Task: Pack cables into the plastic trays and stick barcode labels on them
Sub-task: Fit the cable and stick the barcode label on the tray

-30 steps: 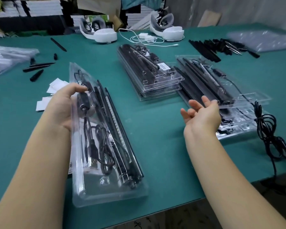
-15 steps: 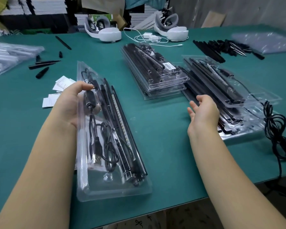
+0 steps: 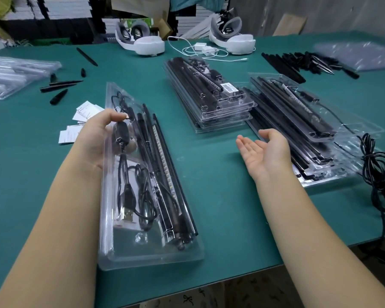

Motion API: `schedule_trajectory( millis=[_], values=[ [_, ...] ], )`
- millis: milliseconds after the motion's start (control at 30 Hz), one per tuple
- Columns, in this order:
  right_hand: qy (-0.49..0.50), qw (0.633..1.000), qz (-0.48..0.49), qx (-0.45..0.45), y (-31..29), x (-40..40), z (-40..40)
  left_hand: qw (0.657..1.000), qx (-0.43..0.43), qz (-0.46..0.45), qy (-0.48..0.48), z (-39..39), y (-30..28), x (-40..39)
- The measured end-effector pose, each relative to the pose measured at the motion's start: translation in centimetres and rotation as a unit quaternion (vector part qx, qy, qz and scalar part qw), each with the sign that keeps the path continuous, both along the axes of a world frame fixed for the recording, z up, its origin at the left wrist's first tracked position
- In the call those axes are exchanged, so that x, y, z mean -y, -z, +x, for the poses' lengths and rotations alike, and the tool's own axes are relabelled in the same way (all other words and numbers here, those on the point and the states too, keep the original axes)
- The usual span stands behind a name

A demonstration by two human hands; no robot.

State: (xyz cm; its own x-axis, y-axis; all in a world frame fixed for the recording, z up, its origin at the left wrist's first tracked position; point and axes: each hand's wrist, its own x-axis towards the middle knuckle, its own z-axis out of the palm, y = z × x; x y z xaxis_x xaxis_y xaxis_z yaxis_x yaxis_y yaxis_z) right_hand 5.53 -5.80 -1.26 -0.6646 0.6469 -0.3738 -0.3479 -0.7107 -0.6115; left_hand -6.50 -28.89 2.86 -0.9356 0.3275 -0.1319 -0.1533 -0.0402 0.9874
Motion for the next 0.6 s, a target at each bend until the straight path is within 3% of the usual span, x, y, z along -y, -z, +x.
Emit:
schedule_trajectory(
  millis=[133, 233, 333, 400, 500, 600],
  values=[
    [-0.004, 1.0, 0.001, -0.009, 0.3, -0.2, -0.2, 1.0, 0.004, -0.023, -0.001, -0.4, 0.1, 0.0],
    [-0.084, 0.992, 0.088, 0.031, -0.3, 0.2, -0.4, 0.997, 0.005, -0.076, -0.007, -1.2, 0.7, 0.4],
    [-0.2, 0.945, 0.233, 0.117, -0.2, 1.9, -0.8, 0.957, -0.053, -0.278, -0.068, -2.2, 1.8, 1.2],
    [-0.244, 0.893, 0.344, 0.158, 0.1, 3.1, -1.0, 0.929, -0.072, -0.353, -0.081, -2.6, 2.6, 1.4],
    [-0.257, 0.828, 0.461, 0.188, 0.9, 4.0, -1.1, 0.937, -0.06, -0.334, -0.076, -3.0, 3.4, 0.8],
    [-0.244, 0.812, 0.495, 0.19, 1.4, 4.6, -1.1, 0.966, -0.024, -0.243, -0.081, -3.2, 3.9, -0.1]
  ],
)
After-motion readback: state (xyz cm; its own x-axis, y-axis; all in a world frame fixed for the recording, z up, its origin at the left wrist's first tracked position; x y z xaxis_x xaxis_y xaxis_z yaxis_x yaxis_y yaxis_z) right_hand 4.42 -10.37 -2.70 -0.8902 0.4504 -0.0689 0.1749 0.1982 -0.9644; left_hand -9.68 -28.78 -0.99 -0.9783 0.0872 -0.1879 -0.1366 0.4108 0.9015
